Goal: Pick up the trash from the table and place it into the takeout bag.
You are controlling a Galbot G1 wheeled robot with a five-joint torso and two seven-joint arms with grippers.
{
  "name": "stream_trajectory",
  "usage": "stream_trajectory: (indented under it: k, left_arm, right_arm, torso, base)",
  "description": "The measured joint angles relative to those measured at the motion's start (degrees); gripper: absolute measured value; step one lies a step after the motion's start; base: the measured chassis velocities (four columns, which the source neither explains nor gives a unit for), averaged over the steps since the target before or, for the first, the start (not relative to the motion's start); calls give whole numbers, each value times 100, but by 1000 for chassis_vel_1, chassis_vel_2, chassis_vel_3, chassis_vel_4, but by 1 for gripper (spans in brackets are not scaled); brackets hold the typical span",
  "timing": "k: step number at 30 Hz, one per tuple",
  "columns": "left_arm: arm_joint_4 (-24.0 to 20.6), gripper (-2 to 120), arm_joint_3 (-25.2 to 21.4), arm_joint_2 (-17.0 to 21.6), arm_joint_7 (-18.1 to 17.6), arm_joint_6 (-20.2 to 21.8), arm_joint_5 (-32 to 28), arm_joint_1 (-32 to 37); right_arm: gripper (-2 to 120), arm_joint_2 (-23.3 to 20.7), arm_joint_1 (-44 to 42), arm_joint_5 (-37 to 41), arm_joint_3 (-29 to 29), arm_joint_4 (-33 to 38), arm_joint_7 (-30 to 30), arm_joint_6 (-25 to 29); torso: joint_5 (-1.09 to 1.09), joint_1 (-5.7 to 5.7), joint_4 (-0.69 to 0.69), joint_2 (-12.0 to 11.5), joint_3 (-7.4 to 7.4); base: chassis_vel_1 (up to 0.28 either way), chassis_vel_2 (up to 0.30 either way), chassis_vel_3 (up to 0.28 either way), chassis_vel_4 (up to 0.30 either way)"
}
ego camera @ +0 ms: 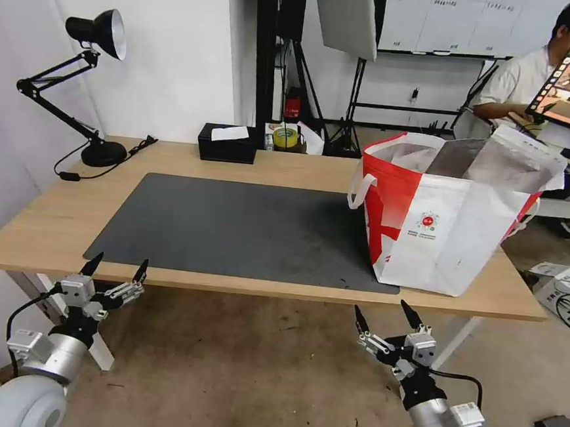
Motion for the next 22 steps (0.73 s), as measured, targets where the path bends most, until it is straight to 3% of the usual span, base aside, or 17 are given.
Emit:
stream_trajectory:
  k: [22]
  left_arm:
    - [3,100,13,6,0,2,-2,-10]
  right_arm:
    - [100,0,0,0,0,0,0,0]
  torso:
    - [0,0,0,0,0]
  base:
    - [0,0,0,0]
